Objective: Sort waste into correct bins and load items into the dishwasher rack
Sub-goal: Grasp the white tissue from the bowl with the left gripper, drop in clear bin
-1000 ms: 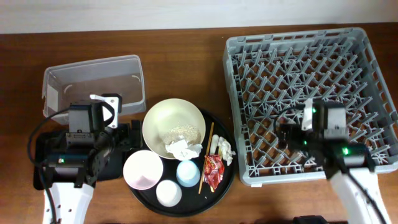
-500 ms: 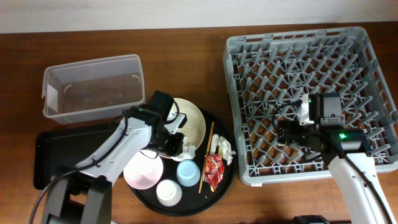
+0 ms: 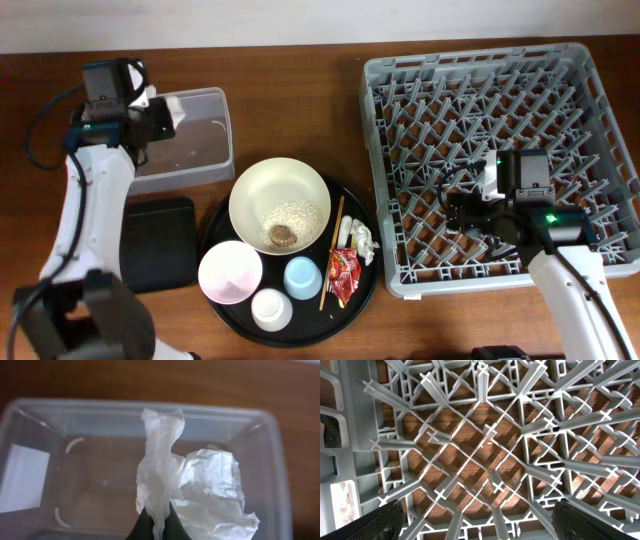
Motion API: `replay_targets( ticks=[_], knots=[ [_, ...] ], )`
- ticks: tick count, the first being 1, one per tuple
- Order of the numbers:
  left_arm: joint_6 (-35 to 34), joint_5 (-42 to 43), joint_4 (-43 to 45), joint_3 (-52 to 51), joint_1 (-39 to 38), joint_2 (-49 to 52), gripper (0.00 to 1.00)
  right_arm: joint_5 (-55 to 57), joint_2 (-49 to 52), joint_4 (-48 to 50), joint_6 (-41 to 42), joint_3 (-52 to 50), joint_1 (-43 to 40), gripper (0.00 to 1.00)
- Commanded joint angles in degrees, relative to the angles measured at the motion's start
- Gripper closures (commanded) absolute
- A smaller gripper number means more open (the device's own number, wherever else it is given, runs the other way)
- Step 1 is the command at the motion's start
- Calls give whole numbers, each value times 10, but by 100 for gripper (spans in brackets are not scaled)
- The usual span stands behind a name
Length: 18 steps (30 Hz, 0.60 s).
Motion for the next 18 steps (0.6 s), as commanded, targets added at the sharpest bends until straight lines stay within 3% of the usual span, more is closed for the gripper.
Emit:
replay_targets(
  ticks=[1,2,3,4,6,8,10,14,18],
  knots=[
    [5,-2,6,2,9,67,89,5,-1,0,3,12,-3,2],
    [5,-2,14,2,9,71,84,5,-1,0,3,12,-3,2],
    [5,-2,18,3,9,71,71,5,-1,0,3,12,-3,2],
    [5,-2,16,3,8,71,45,5,-1,-1,3,12,-3,2],
    [5,4,-2,16,-1,55,23,5,-1,-1,3,12,-3,2],
    [5,46,-55,67,-37,29,22,5,-2,-1,3,13,-3,2],
    [5,129,-112,83,-132,8,20,5,-12,-3,4,24,-3,2],
    [5,138,-242,74,-348,22,18,6,-18,-19,29,26,-3,2],
    [7,155,-266,21,-492,63,17,48,-19,-43,108,26,-3,2]
  ],
)
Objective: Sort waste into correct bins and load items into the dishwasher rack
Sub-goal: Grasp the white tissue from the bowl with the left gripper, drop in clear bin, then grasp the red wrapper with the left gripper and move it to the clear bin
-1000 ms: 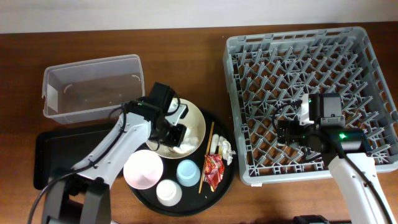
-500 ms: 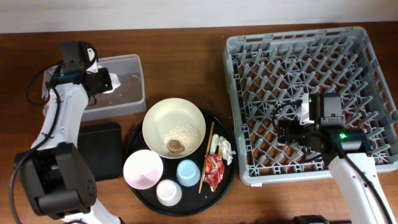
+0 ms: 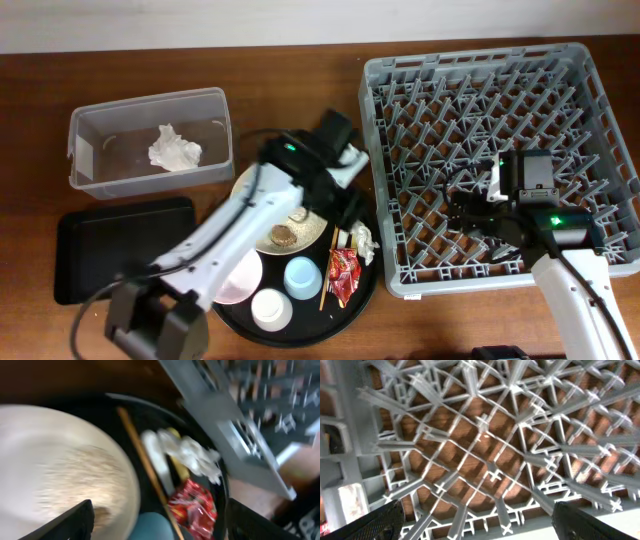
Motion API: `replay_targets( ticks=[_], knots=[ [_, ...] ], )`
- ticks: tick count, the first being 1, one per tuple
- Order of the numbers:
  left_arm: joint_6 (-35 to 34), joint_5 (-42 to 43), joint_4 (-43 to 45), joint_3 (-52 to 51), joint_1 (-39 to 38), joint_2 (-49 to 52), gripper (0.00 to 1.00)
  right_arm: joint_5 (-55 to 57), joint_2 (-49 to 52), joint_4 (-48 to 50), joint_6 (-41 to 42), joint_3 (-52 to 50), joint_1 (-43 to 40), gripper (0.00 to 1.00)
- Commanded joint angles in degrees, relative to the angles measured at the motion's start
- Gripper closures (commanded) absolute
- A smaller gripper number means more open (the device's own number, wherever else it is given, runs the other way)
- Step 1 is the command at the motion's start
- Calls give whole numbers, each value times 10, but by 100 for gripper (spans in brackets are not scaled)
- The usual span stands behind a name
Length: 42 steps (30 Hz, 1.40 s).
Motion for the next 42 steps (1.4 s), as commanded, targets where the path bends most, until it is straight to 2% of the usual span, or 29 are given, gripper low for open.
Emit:
replay_targets(
  ticks=[1,5,6,13,15,16,17,18,22,23,26,28,29,30,31,33,35,36,38,41,42],
  knots=[
    [7,24,-20,-38,-61,34,17,58,-9,-26,78,14,-10,2],
    [9,25,-29,-107,-75,37,16,41,-9,-52,90,13,-99,2],
    [9,25,-9,-122,-75,37,13,40,-9,-52,89,13,-100,2],
    [9,31,10,-128,-75,65,13,40,-9,-54,89,13,-100,2],
    [9,34,10,-125,-75,65,18,40,-9,-54,89,13,-100,2],
    [-1,69,13,-119,-75,65,18,40,-9,-54,89,13,-100,2],
    [-41,114,40,-118,-75,65,18,40,-9,-54,89,13,-100,2],
    [-85,122,60,-118,-75,65,17,40,-9,-54,89,13,-100,2],
    [-170,82,75,-118,-75,65,18,40,-9,-54,78,13,-100,2],
    [-189,71,75,-118,-75,65,25,40,-9,-54,78,13,-100,2],
    [-202,59,75,-118,-75,65,55,40,-9,-54,78,13,-100,2],
    [-206,52,79,-118,-75,65,63,40,-9,-54,78,13,-100,2],
    [-219,31,83,-118,-75,65,62,40,-9,-54,78,13,-100,2],
    [-221,26,85,-118,-75,66,50,40,-9,-55,78,13,-100,2],
    [-221,30,85,-118,-75,69,42,40,-9,-56,78,13,-100,2],
    [-220,77,74,-118,-76,74,37,40,-9,-56,78,13,-100,2],
    [-216,79,52,-118,-77,74,34,40,-9,-56,78,13,-100,2],
    [-182,81,11,-118,-77,74,30,40,-9,-56,78,13,-100,2],
    [-144,80,-16,-118,-77,74,24,40,-9,-56,78,13,-100,2],
    [-130,58,-31,-118,-77,74,24,40,-9,-56,78,13,-100,2],
    [-130,70,-36,-118,-78,74,28,40,-9,-56,78,13,-100,2]
  ],
)
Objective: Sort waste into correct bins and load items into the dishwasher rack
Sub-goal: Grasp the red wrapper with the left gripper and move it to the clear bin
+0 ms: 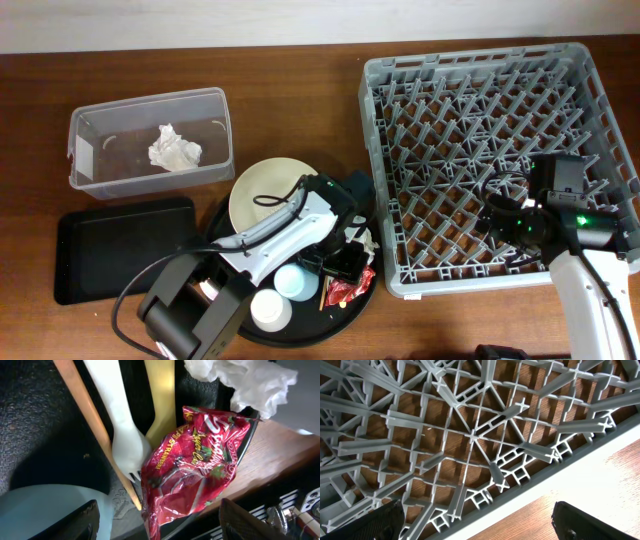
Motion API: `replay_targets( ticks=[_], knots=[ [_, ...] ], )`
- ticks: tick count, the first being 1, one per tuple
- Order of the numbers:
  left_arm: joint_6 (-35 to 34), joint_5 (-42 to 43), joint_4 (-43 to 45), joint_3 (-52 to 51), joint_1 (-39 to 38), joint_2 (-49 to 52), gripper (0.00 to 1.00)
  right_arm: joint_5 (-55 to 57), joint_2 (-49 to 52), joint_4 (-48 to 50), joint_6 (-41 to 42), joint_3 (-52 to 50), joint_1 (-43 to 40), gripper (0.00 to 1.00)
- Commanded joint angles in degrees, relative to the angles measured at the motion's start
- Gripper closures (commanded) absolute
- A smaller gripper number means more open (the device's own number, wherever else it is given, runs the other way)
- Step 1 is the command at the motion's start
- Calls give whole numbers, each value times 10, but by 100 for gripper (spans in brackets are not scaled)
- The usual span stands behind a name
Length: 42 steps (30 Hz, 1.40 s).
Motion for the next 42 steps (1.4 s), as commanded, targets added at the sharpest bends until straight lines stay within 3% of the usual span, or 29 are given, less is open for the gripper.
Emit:
replay_targets(
  ticks=[1,3,9,11,12,14,19,23,27,31,33,36,37,38,41,42],
  knots=[
    [18,5,-13,4,-10,7,30,3,-9,0,-3,11,-3,1],
    [18,-5,-14,3,-31,9,42,3,-9,-1,-4,11,-3,2],
    [18,-37,-31,-12,-42,9,43,3,-9,-1,-5,11,-3,2],
    [18,-37,-30,-12,-42,9,61,3,-9,-1,-5,11,-3,2],
    [18,-37,-28,-12,-43,9,83,3,-9,-1,-5,11,-3,2],
    [18,-39,-28,-12,-42,9,99,3,-9,-1,-5,11,-3,2],
    [18,-63,-37,19,-37,9,100,3,-9,-1,-5,11,-3,2],
    [42,-99,-99,160,32,9,100,3,-9,-1,-5,11,-3,2],
    [42,-228,-158,272,188,9,100,3,-9,0,-6,11,-3,2],
    [41,-229,-60,308,425,9,100,3,-9,0,-8,11,-3,2],
    [41,-229,3,306,502,9,100,3,-9,0,-8,11,-3,2],
    [39,-228,35,306,549,14,100,3,-9,-1,-8,11,-3,1],
    [39,-227,34,306,552,31,98,3,-9,-1,-8,11,-3,2],
    [39,-227,32,306,552,44,71,3,-9,-1,-8,11,-3,2],
    [42,-227,25,328,537,35,31,3,-9,-7,-8,11,-3,2],
    [42,-213,10,344,521,24,27,3,-9,-9,-8,11,-3,2]
  ],
)
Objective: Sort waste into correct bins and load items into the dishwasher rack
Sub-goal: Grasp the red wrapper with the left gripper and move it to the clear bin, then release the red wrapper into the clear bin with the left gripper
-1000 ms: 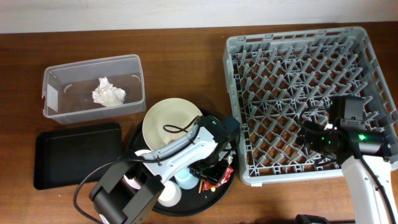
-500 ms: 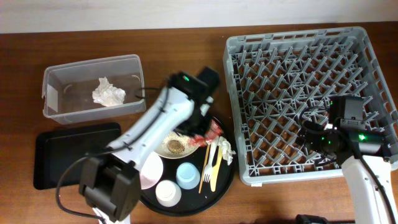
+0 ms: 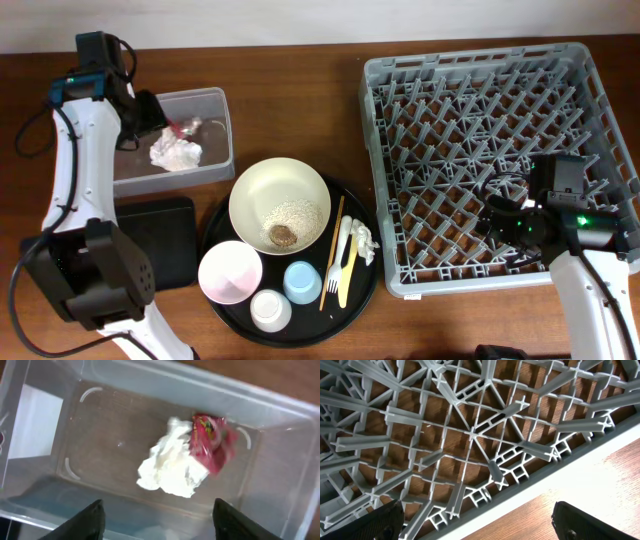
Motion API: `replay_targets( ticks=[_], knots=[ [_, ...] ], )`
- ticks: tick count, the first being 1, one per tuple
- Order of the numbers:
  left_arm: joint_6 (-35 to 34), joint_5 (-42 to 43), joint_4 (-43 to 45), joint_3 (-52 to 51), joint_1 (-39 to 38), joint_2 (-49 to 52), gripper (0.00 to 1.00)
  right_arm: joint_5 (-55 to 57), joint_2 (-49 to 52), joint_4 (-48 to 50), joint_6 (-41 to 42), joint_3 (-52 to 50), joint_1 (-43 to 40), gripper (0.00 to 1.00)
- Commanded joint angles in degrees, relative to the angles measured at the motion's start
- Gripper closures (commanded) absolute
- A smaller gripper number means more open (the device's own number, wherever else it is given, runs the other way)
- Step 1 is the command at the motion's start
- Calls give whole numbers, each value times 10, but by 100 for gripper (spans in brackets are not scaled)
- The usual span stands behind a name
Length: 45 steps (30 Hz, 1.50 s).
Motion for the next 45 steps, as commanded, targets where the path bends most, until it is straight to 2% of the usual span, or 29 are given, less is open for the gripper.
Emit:
replay_targets(
  ticks=[1,2,4,7,12,16,19,22,23,24,26,27,29,31,34,36,38,40,42,43,45],
  knots=[
    [3,82,-27,38,-57,-30,27,3,-8,-2,0,10,-3,2],
    [3,121,-37,38,-86,-32,27,3,-8,-2,0,10,-3,2],
    [2,179,-57,29,-195,-31,24,3,-8,-2,0,10,-3,2],
    [-24,179,-56,7,-319,-14,21,3,-8,-2,0,10,-3,2],
    [-176,213,-40,-15,-476,93,21,3,-8,-3,-4,10,-3,2],
    [-242,204,-43,-23,-515,104,20,3,-8,-3,-4,10,-3,2],
    [-286,207,-36,-72,-519,104,20,3,-8,-5,-8,10,-3,2],
    [-290,207,-26,-97,-521,104,21,3,-8,-9,-8,10,-3,2],
    [-290,206,-26,-97,-525,104,41,3,-8,-9,-8,10,-3,2],
    [-290,200,-26,-97,-527,104,51,3,-8,-9,-8,10,-3,2],
    [-290,180,-25,-100,-534,106,64,3,-8,-11,-8,10,-3,2],
    [-290,180,-20,-100,-539,114,64,3,-8,-11,-8,10,-3,2],
    [-290,180,-17,-100,-539,125,65,3,-8,-11,-8,10,-3,2],
    [-272,170,-18,-100,-539,125,85,3,-8,-11,-8,10,-3,2],
    [-237,169,-37,-92,-533,117,98,3,-8,-11,-9,10,-3,2],
    [-213,130,-66,-72,-511,85,100,3,-8,-11,-8,10,-3,2],
    [-148,105,-74,-54,-469,25,100,3,-8,-11,-9,10,-3,2],
    [-134,69,-79,-54,-389,-35,100,3,-8,-14,-9,10,-3,2],
    [-134,33,-75,-54,-276,-78,100,3,-8,-15,-9,10,-3,2],
    [-134,14,-61,-54,-201,-87,100,3,-8,-15,-8,10,-3,2],
    [-125,-26,-21,-54,-105,-79,100,3,-8,-15,-8,10,-3,2]
  ],
)
